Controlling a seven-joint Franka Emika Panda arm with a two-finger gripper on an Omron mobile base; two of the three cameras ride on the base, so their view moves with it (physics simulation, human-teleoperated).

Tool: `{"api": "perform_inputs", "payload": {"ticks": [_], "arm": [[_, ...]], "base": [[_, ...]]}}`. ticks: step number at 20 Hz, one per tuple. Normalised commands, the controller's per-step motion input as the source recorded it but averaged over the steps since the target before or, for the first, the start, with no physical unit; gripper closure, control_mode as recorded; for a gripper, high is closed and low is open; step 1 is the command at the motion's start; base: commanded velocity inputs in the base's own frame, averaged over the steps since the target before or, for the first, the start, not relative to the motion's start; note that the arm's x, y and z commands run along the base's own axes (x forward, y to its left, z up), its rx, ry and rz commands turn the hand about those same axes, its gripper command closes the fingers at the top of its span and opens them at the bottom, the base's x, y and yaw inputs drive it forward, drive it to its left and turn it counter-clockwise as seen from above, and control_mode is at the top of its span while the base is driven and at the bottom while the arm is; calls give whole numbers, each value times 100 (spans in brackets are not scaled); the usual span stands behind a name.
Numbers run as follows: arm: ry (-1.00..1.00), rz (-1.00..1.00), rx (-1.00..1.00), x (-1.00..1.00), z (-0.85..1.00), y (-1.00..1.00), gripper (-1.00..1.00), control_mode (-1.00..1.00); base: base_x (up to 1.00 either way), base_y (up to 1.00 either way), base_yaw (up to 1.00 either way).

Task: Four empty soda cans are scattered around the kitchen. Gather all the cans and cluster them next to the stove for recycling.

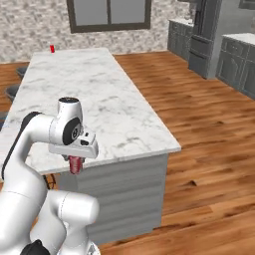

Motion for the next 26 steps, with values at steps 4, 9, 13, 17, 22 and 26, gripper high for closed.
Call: {"api": "perform_inputs", "payload": {"ticks": [4,9,13,17,22,26], "arm": [[0,0,0,0,0,0,100,100],[0,0,0,0,0,0,100,100],[0,0,0,0,0,0,100,100],[0,0,0,0,0,0,100,100],[0,0,0,0,0,0,100,100],[0,0,0,0,0,0,100,100]], "base": [[-5,-28,-44],[-4,-21,-41],[0,-18,-38],[19,-19,-29],[34,-15,-25],[26,-36,-36]]}}
